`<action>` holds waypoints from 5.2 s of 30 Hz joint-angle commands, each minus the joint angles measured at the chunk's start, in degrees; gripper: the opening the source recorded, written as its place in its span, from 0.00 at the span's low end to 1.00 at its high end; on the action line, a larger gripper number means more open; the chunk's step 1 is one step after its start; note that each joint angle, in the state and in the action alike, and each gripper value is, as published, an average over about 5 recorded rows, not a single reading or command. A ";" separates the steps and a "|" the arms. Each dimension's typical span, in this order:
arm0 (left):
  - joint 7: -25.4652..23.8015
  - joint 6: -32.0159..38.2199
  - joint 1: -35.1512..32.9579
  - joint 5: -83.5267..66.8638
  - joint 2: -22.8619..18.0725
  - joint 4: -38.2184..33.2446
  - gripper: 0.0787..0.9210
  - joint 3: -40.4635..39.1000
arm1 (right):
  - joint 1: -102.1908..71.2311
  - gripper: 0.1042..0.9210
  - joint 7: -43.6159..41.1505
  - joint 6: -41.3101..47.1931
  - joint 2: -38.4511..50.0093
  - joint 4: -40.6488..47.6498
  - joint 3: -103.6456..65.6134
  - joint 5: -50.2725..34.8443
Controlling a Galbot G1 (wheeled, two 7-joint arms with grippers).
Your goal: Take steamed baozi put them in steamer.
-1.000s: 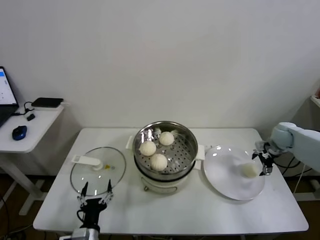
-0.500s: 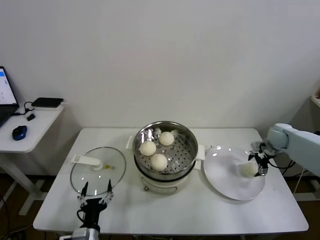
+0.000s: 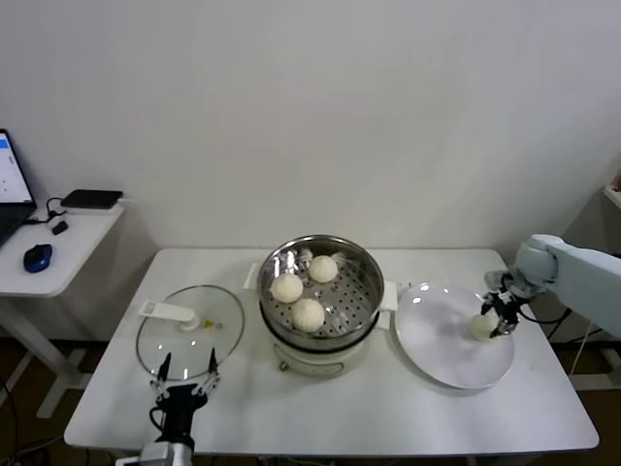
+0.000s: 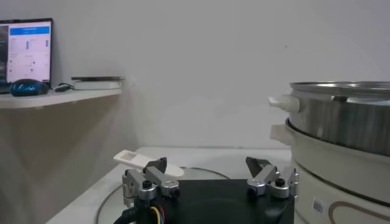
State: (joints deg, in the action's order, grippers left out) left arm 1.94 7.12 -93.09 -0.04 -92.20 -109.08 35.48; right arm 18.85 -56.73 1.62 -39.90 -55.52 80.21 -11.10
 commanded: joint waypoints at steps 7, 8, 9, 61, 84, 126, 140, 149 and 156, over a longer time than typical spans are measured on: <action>0.16 0.00 -0.08 -0.21 0.22 -0.42 0.88 -0.19 | 37.69 0.62 -1.83 4.20 -5.52 -18.61 31.17 -23.90; 0.16 0.01 -0.11 -0.23 0.23 -0.44 0.88 -0.22 | 40.28 0.62 -2.12 4.39 -6.31 -19.95 32.54 -25.21; 0.16 0.02 -0.16 -0.23 0.23 -0.47 0.88 -0.24 | 42.79 0.62 -2.47 4.65 -7.14 -21.28 33.59 -26.92; 0.04 0.16 -0.27 -0.77 -0.07 -0.96 0.88 -0.35 | 19.30 0.62 11.58 21.63 -24.02 -21.41 12.41 -25.21; -0.05 -0.40 -0.46 -0.83 0.02 -2.31 0.88 -0.44 | 28.12 0.88 31.55 21.34 -10.37 -30.73 7.35 -39.31; -0.07 -0.29 -0.60 2.47 -0.77 -2.19 0.88 -2.35 | -103.17 0.88 64.05 -9.48 -26.81 -58.64 -111.11 -9.11; -0.14 0.00 -0.97 2.26 -0.71 -2.83 0.88 -2.09 | -113.90 0.88 61.74 -19.50 -43.31 -59.20 -111.68 0.68; -0.20 0.06 -1.00 2.42 -0.86 -2.91 0.88 -2.18 | -116.08 0.88 62.36 -20.83 -43.28 -58.22 -108.68 1.58; -0.17 0.16 -1.09 2.29 -0.94 -3.11 0.88 -1.86 | -116.03 0.88 64.76 -20.92 -40.67 -57.61 -104.93 1.53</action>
State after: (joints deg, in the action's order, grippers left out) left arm 1.75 7.21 -94.12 2.31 -92.20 -112.08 33.50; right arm -93.24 6.16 -17.12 -78.93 -113.02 -27.01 -11.64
